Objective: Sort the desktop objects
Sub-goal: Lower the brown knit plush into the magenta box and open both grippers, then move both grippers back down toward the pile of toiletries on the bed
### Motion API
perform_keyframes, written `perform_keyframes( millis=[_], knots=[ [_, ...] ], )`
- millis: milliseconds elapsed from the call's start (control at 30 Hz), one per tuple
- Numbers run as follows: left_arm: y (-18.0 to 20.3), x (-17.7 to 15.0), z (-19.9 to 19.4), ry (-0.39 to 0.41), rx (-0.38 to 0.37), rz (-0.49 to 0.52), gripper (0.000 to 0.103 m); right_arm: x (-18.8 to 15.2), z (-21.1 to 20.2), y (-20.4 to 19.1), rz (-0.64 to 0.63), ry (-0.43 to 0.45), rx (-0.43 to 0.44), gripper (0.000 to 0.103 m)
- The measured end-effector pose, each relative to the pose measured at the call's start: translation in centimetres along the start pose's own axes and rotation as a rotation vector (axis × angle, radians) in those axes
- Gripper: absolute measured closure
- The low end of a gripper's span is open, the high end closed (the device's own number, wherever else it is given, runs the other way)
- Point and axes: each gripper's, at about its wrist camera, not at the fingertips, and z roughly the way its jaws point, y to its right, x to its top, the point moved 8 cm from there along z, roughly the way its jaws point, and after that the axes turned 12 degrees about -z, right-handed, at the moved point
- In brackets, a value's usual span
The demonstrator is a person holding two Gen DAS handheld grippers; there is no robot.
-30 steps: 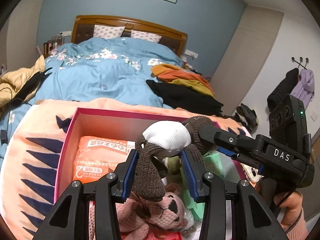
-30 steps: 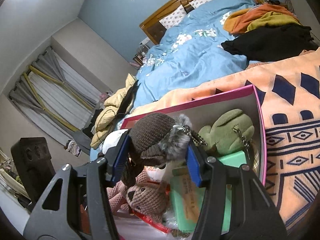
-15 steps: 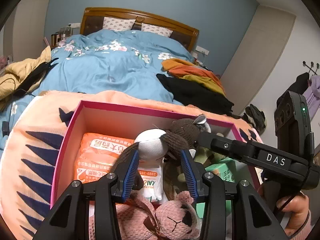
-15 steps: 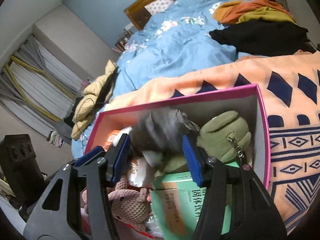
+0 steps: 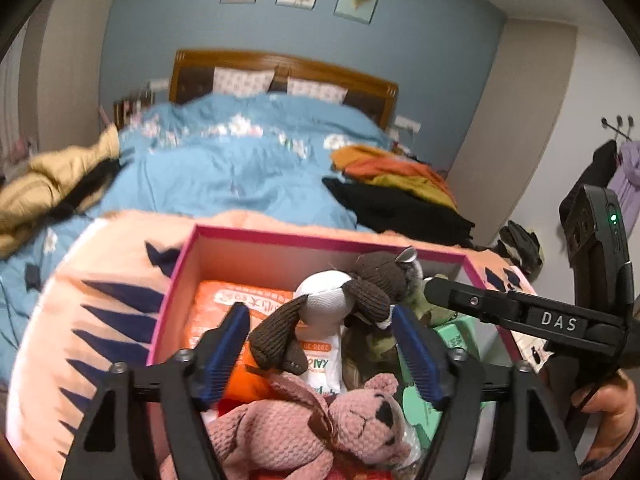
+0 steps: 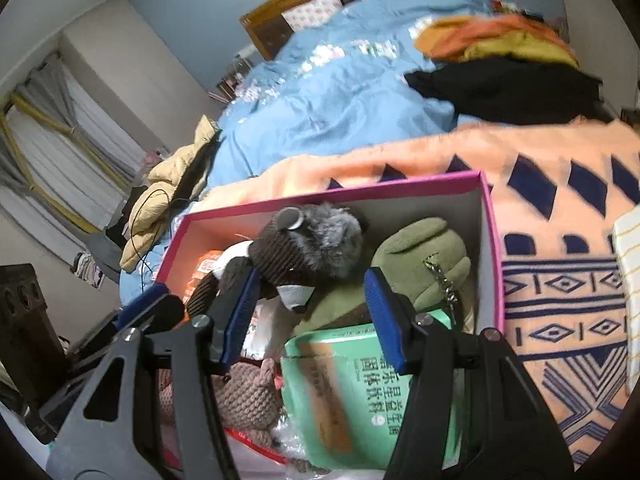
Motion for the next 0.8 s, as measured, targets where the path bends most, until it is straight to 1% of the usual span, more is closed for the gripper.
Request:
perform_keyframes(
  millis=[100, 200, 267, 333, 433, 600, 800],
  knots=[
    [0.6, -0.4, -1.5, 0.035, 0.001, 0.033, 0.020, -0.4, -1.3, -0.8, -0.042, 0.033, 0.009, 0.045],
    [1.1, -1.0, -2.8, 0.055, 0.001, 0.051, 0.019, -0.9, -2.4, -1.5, -0.079, 0.058, 0.007, 0.041],
    [1.2, -1.4, -3.5, 0.066, 0.006, 0.060, 0.018, -1.5, -3.1, -2.0, -0.106, 0.070, 0.004, 0.040],
    [1.3, -1.9, -4.5, 0.080, 0.011, 0.065, 0.015, -2.1, -3.6, -2.5, -0.136, 0.078, 0.000, 0.039],
    [1.3, -2.7, -5.9, 0.096, 0.005, 0.049, 0.011, -3.3, -4.5, -3.4, -0.179, 0.091, -0.005, 0.035],
    [1.0, -4.3, -8.8, 0.118, -0.017, 0.039, 0.006, -5.4, -6.0, -4.4, -0.194, 0.110, 0.055, 0.034],
    [0.1, -6.6, -12.3, 0.131, -0.033, 0.048, 0.006, -8.3, -8.5, -6.0, -0.230, 0.129, 0.127, 0.034]
  ],
)
